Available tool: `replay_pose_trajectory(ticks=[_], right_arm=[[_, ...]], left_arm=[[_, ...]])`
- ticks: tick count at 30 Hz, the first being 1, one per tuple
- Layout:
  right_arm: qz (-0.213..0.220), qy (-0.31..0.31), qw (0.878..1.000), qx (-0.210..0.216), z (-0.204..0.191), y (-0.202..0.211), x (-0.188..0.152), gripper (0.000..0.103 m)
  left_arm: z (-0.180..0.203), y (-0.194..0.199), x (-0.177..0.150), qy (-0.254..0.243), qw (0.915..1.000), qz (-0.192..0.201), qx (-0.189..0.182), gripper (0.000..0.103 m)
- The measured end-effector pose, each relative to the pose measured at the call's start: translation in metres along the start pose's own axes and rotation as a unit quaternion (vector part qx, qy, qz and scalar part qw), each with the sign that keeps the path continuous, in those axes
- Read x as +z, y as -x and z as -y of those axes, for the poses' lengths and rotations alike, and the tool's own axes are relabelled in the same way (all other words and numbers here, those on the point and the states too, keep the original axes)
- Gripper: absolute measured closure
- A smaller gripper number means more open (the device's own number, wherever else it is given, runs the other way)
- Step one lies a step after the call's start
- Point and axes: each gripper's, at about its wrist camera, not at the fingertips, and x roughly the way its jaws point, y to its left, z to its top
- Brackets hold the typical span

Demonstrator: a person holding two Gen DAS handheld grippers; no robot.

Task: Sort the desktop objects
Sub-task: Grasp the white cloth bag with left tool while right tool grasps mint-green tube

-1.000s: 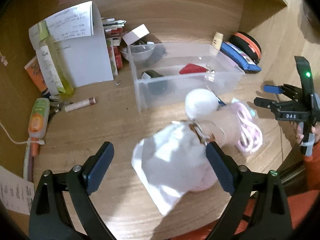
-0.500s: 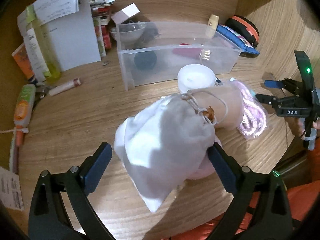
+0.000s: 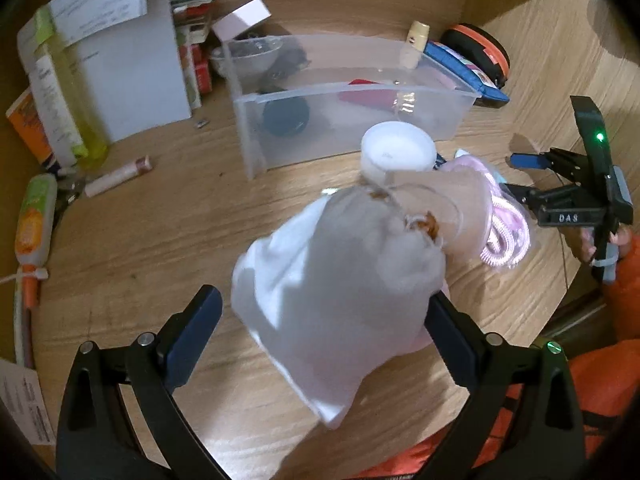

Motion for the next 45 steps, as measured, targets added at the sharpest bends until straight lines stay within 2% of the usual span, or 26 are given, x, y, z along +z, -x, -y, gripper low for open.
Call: replay_pose_trajectory(ticks=[7,12,16,21,24,26,28,30,31,32,33,35,40,45], right_arm=[[-0.004,-0.002,1.000,0.006,0.002,-0.008,0.008,0.026],[-0.004,0.000,1.000,0.012,0.003,-0.012,0.014,0.033],[-0.002,0.010,1.000,0.011,0.001,-0.013,0.017,0.038],[0.000,0.027,1.000,0.009,-0.002,-0.013,0.020,0.039],[-0.002,0.027,0.999,0.027,0.000,-0.014,0.020,0.046],[-0.005,0.021,0.999,0.047,0.002,-0.014,0.020,0.055],[-0.004,0.023,0.998,0.050,0.002,-0.013,0.020,0.059],[-0.002,0.025,0.998,0.052,-0.001,-0.013,0.019,0.070],[-0.002,0.026,0.998,0.053,-0.002,-0.012,0.019,0.077],[-0.002,0.027,0.998,0.055,-0.003,-0.011,0.018,0.080],[-0.002,0.028,0.998,0.055,-0.002,-0.012,0.018,0.080],[-0.002,0.025,0.998,0.055,-0.003,-0.012,0.019,0.080],[0.003,0.007,0.999,0.044,0.003,-0.008,0.017,0.080],[0.025,-0.002,0.999,0.036,0.009,0.007,0.020,0.080]], left_arm=[[-0.011,0.012,-0.006,0.004,0.9993,0.010,0.034,0.003],[-0.024,0.008,0.004,0.026,0.9991,0.014,0.031,0.003],[-0.020,-0.004,0.014,0.013,0.9994,0.008,0.031,0.003],[-0.019,-0.022,0.026,0.011,0.9998,0.001,0.014,0.003],[-0.020,-0.032,0.028,0.019,0.9998,-0.003,0.007,0.003],[-0.022,-0.038,0.029,0.024,0.9997,-0.003,0.005,0.004],[-0.024,-0.041,0.029,0.030,0.9995,0.006,0.011,0.004],[-0.030,-0.042,0.030,0.042,0.9989,0.015,0.012,0.014],[-0.032,-0.043,0.030,0.048,0.9987,0.014,0.010,0.024],[-0.036,-0.043,0.030,0.057,0.9982,0.015,0.002,0.028],[-0.038,-0.043,0.030,0.064,0.9978,0.017,-0.001,0.030],[-0.042,-0.043,0.030,0.073,0.9971,0.019,-0.004,0.039],[-0.047,-0.039,0.029,0.082,0.9962,0.025,0.015,0.053],[-0.041,-0.024,0.034,0.071,0.9959,0.047,0.031,0.077]])
